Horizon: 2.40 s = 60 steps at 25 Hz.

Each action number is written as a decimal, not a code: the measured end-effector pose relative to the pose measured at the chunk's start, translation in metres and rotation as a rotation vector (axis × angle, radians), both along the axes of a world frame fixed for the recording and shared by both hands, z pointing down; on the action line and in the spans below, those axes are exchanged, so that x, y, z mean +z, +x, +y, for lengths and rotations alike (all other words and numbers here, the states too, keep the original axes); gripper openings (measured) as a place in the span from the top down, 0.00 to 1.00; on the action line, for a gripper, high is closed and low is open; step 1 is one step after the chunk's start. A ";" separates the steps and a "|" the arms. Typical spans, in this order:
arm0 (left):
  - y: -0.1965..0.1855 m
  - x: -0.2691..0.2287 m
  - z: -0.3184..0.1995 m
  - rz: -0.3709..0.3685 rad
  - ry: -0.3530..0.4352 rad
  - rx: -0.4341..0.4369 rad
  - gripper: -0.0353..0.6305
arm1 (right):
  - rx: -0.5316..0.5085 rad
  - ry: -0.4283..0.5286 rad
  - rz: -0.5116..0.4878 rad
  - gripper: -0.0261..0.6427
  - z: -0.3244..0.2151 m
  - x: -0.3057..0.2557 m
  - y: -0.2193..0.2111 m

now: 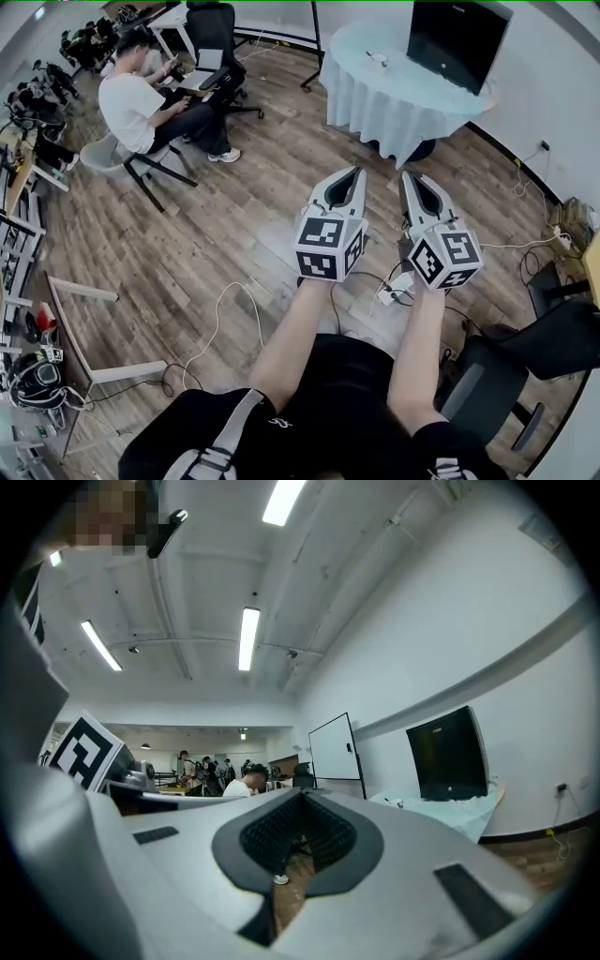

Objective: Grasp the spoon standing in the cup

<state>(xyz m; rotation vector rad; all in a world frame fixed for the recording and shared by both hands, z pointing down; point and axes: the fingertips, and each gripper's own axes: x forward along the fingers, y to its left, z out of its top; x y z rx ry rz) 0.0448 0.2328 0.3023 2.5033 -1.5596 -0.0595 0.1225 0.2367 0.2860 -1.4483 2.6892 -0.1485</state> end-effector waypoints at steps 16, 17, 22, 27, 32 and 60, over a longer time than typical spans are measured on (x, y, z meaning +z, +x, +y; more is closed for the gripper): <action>-0.128 -0.011 -0.110 0.029 0.019 0.017 0.93 | 0.066 0.000 -0.020 0.96 -0.101 -0.006 -0.097; -0.128 -0.012 -0.112 0.028 0.025 0.033 0.93 | 0.066 0.001 -0.012 0.96 -0.103 -0.007 -0.103; -0.122 -0.018 -0.129 0.052 0.032 0.093 0.93 | 0.139 0.030 0.014 0.96 -0.115 -0.018 -0.096; -0.124 -0.010 -0.142 0.089 0.007 0.095 0.93 | 0.190 0.026 0.049 0.96 -0.122 -0.020 -0.084; -0.114 0.008 -0.165 0.069 -0.023 0.101 0.93 | 0.166 -0.014 0.042 0.96 -0.150 0.002 -0.084; 0.006 0.054 -0.407 -0.082 -0.123 0.141 0.92 | 0.168 -0.058 -0.162 0.96 -0.409 0.028 0.040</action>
